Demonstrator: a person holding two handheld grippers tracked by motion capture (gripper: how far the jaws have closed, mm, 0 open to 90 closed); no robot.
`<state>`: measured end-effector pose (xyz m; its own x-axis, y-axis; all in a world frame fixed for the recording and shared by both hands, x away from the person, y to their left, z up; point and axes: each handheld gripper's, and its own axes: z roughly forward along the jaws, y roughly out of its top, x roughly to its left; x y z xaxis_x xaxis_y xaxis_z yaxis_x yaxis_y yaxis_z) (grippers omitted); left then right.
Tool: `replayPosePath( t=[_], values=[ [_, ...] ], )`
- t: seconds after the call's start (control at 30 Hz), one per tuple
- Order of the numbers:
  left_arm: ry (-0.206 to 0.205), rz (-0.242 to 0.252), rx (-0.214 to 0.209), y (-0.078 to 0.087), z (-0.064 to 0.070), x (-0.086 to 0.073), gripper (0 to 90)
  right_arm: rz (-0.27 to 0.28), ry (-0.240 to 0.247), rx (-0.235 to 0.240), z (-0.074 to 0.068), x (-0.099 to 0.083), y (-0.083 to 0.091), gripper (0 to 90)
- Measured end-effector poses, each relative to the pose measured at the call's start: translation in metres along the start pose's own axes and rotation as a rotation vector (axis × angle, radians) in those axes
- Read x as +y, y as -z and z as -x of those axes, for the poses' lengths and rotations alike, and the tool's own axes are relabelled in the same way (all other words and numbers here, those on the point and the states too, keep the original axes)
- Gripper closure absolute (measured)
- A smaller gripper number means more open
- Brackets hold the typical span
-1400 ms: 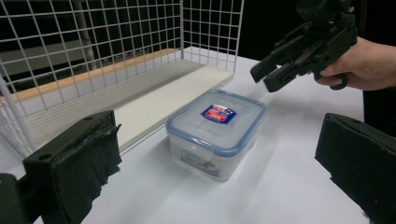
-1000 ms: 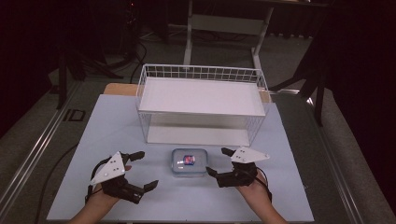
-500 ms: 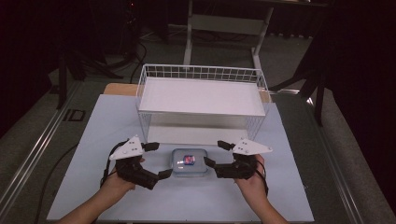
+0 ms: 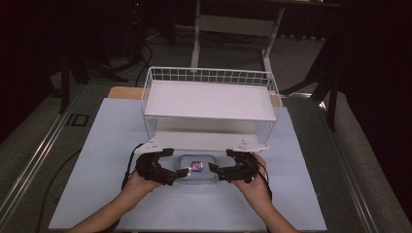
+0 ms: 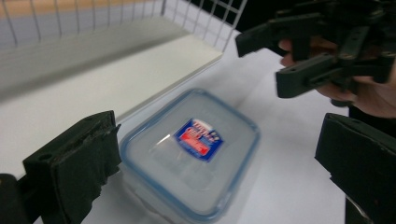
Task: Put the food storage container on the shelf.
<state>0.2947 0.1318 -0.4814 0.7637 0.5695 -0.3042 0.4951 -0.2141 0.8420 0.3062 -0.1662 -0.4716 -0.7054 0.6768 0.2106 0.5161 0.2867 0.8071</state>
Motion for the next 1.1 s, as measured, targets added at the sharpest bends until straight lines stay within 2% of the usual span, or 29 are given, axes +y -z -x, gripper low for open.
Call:
replayPosePath(
  t=[0.03,0.17,0.3,0.37,0.4,0.53,0.6,0.67,0.7,0.77,0.83,0.9,0.97,1.0,1.03,1.1],
  values=[
    [0.016,-0.010,0.012,-0.003,-0.002,-0.001,0.7,-0.009,-0.023,0.003,0.002,-0.001,-0.002,11.2],
    [0.073,-0.027,0.013,-0.011,-0.010,-0.006,0.6,-0.025,-0.113,0.024,0.009,-0.004,-0.010,11.6],
    [0.183,-0.057,0.015,-0.019,-0.019,-0.012,0.7,-0.049,-0.181,0.048,0.013,-0.007,-0.016,11.8],
    [0.244,-0.071,0.005,-0.023,-0.023,-0.016,0.7,-0.067,-0.214,0.063,0.016,-0.009,-0.019,14.7],
    [0.269,-0.089,0.017,-0.025,-0.025,-0.018,0.7,-0.077,-0.235,0.070,0.017,-0.010,-0.021,14.7],
    [0.375,-0.095,-0.019,-0.031,-0.032,-0.026,0.7,-0.108,-0.315,0.107,0.025,-0.016,-0.027,14.8],
    [0.410,-0.101,-0.035,-0.034,-0.034,-0.029,0.7,-0.125,-0.347,0.116,0.028,-0.019,-0.030,14.7],
    [0.434,-0.100,-0.055,-0.035,-0.034,-0.031,4.5,-0.132,-0.384,0.132,0.031,-0.021,-0.032,15.3],
    [0.453,-0.096,-0.065,-0.036,-0.035,-0.032,6.5,-0.137,-0.418,0.157,0.033,-0.022,-0.033,16.2],
    [0.476,-0.126,-0.059,-0.038,-0.035,-0.032,6.6,-0.145,-0.485,0.184,0.039,-0.026,-0.036,16.6],
    [0.512,-0.130,-0.074,-0.040,-0.036,-0.035,7.6,-0.156,-0.518,0.196,0.044,-0.029,-0.038,20.0],
    [0.526,-0.121,-0.068,-0.040,-0.037,-0.037,17.3,-0.162,-0.564,0.216,0.047,-0.032,-0.040,21.8],
    [0.544,-0.118,-0.068,-0.040,-0.038,-0.038,18.5,-0.176,-0.593,0.224,0.048,-0.033,-0.041,23.3],
    [0.549,-0.118,-0.068,-0.040,-0.039,-0.039,22.7,-0.182,-0.605,0.229,0.048,-0.034,-0.041,23.4],
    [0.557,-0.121,-0.066,-0.041,-0.039,-0.039,23.6,-0.183,-0.613,0.235,0.048,-0.035,-0.042,25.7],
    [0.560,-0.123,-0.065,-0.041,-0.040,-0.040,27.5,-0.189,-0.662,0.267,0.051,-0.038,-0.043,30.8]
  ],
)
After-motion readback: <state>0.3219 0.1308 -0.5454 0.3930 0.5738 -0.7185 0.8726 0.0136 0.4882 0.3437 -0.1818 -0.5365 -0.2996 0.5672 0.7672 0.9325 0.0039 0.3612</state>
